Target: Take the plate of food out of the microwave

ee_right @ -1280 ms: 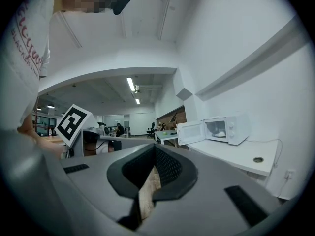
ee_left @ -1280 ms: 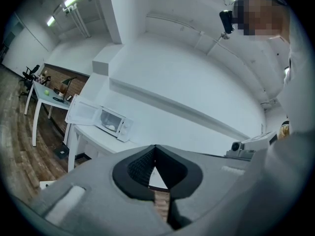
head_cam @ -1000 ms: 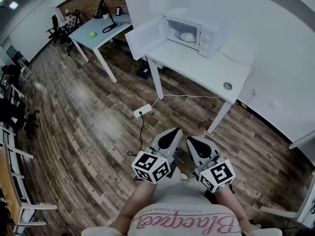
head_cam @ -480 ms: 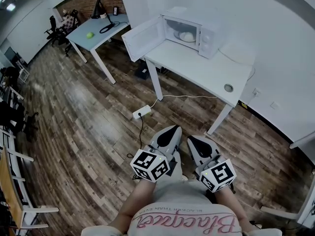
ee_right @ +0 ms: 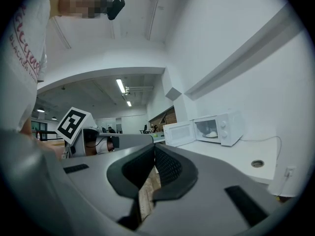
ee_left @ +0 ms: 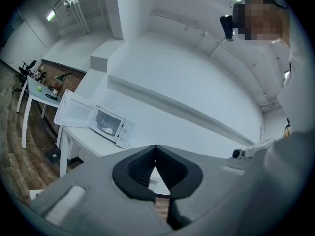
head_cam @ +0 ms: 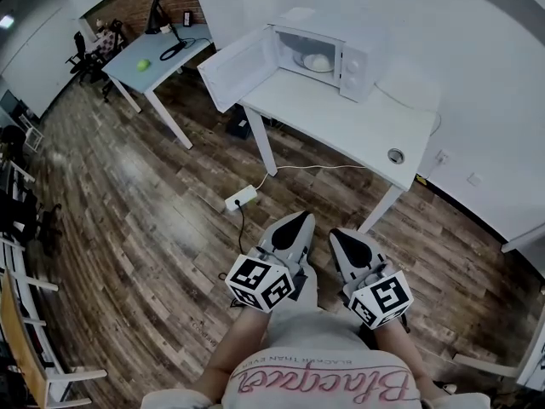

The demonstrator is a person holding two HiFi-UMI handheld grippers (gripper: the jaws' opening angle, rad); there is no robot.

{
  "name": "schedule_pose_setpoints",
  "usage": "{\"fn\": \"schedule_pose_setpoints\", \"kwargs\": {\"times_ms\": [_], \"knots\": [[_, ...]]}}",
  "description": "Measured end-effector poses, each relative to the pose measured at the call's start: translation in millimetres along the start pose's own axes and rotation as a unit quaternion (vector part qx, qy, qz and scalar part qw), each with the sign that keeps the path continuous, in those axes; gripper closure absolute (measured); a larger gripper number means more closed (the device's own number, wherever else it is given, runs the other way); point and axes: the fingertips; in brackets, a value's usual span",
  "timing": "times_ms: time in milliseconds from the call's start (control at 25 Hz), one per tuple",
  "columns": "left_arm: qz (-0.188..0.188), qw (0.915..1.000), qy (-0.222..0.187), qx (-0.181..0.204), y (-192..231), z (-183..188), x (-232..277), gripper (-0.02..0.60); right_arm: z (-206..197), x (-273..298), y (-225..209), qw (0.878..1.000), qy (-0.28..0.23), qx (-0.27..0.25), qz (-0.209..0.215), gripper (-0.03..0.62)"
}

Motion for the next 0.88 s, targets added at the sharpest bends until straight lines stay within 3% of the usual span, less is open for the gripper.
{"fn": "schedule_pose_setpoints", "kwargs": {"times_ms": [240,600,880], "knots": [[-0.006,0.9999,0.001,0.012,21,19,31,0.578,7,35,-33,1.000,-0.004,-0.003,-0.015,0.582],[-0.004,0.9956,0.012,0.093,55,49,76,0.578,16,93,-74,0.999,-0.001,-0.027,-0.021,0.582],[-0.001,0.9964,0.001,0.085,93,75,110,0.578,20,144,-102,0.999,0.012,-0.041,-0.018,0.582]]}}
Point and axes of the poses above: the fingertips, and each gripper's own axes: x forward along the fingers, y to its left, z out of its top, and after that the axes turned 11 degrees about -x, right-handed
